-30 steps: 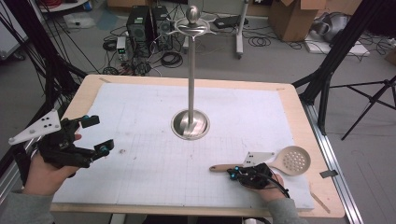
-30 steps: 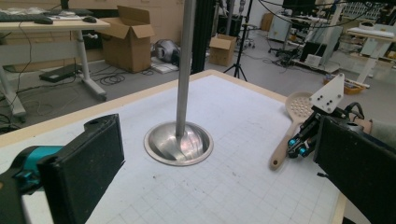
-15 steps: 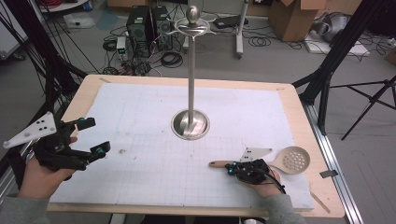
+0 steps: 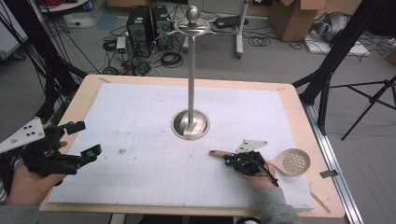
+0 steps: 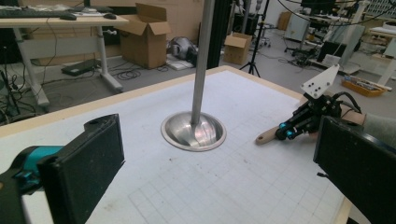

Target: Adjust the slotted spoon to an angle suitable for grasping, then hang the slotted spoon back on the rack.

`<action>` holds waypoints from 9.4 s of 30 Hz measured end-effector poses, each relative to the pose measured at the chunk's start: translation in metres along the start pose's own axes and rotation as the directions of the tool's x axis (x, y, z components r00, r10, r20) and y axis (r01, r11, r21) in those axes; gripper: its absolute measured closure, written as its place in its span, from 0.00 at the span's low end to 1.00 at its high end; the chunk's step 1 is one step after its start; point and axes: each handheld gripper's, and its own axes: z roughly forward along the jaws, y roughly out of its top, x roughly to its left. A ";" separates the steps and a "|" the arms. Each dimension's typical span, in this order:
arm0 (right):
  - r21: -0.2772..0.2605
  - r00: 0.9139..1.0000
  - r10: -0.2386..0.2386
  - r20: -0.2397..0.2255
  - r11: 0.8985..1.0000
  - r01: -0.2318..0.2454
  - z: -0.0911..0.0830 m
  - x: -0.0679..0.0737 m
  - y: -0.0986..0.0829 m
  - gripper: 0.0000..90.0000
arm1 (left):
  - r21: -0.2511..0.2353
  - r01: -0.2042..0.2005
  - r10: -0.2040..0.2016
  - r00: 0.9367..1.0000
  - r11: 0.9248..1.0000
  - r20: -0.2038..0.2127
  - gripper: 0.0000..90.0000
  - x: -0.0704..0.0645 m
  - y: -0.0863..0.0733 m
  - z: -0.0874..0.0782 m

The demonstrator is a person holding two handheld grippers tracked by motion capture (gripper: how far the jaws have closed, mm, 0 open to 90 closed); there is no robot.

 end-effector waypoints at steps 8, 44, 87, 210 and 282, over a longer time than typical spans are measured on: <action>-0.010 1.000 0.017 0.020 1.000 -0.017 0.004 -0.006 0.003 1.00 | 0.009 0.004 -0.004 1.000 1.000 -0.013 0.02 0.000 -0.003 -0.006; -0.048 0.982 0.138 0.128 0.990 -0.132 0.022 -0.030 0.016 1.00 | 0.015 0.012 -0.011 0.996 1.000 -0.089 0.02 -0.001 -0.012 -0.038; -0.184 0.996 0.064 0.055 0.982 -0.053 -0.119 -0.053 0.019 0.72 | 0.003 -0.002 0.002 0.999 1.000 0.036 0.04 0.004 0.003 0.016; 0.337 0.986 -0.131 -0.108 0.928 0.160 -0.057 -0.101 0.000 0.33 | 0.044 -0.005 0.003 0.999 0.999 0.039 0.04 -0.002 -0.008 0.010; 0.270 0.995 -0.082 -0.065 0.958 0.097 -0.064 -0.086 0.008 0.87 | 0.024 -0.002 0.001 1.000 1.000 0.026 0.04 0.001 -0.004 0.001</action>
